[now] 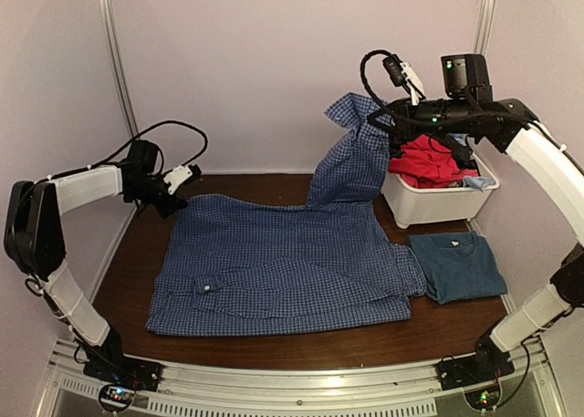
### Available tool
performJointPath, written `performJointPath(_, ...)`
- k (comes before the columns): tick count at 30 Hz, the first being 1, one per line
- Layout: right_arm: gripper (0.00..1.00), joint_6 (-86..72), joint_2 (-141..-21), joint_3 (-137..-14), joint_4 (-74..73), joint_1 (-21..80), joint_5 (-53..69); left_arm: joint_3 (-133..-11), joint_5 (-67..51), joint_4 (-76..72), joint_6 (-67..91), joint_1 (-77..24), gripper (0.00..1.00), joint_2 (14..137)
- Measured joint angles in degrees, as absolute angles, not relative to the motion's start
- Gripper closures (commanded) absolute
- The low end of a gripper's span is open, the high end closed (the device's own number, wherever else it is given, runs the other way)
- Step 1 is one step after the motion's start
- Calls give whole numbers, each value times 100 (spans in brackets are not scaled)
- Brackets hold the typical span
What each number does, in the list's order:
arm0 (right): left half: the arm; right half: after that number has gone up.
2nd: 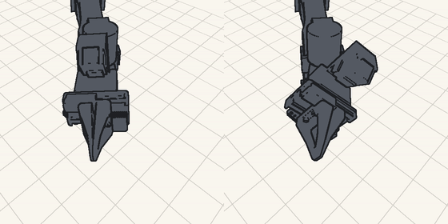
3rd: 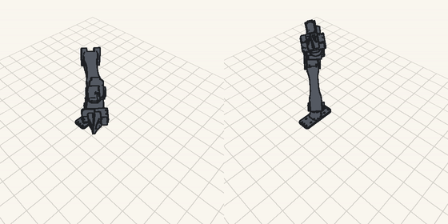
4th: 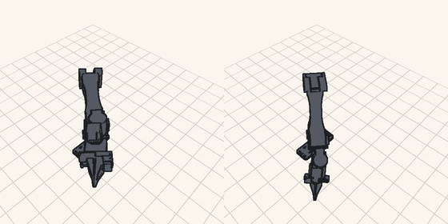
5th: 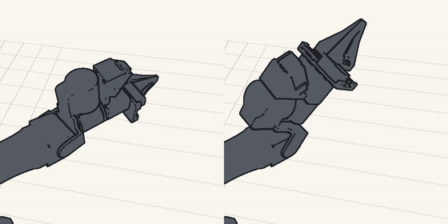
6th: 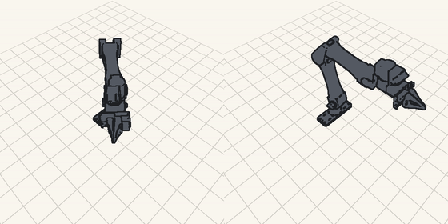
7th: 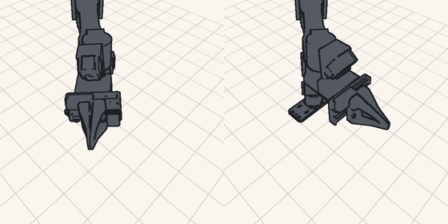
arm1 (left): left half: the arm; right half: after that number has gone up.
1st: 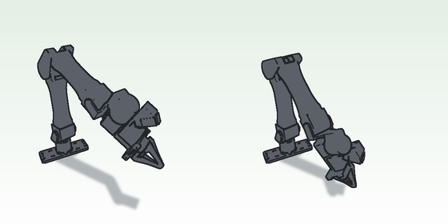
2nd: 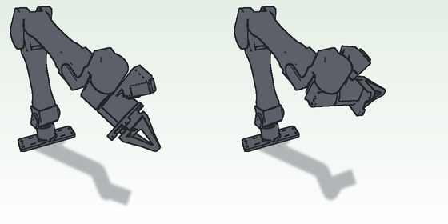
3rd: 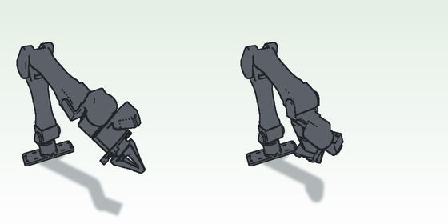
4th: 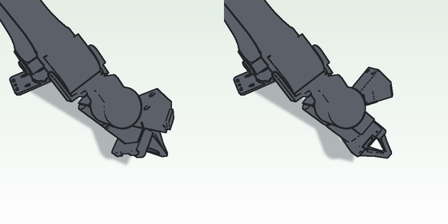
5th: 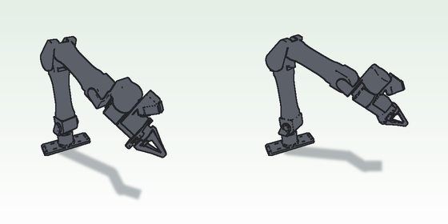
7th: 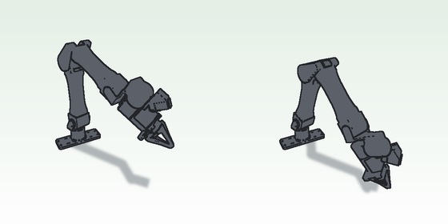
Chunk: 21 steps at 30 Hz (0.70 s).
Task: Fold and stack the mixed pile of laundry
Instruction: Fold the 1/3-folded shirt at the center of the board.
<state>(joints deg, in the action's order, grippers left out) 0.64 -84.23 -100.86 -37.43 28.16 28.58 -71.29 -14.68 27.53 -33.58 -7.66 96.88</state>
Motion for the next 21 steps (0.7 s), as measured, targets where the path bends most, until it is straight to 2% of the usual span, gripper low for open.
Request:
performJointPath(13, 100, -71, -7365, -9109, -4084, 3621, 2821, -5282, -1013, 2427, -3931, -1024, 100, 7542)
performJointPath(21, 100, -316, -6904, -8875, -4324, 4375, 2663, -4812, -742, 2497, -4340, -1223, 100, 7032)
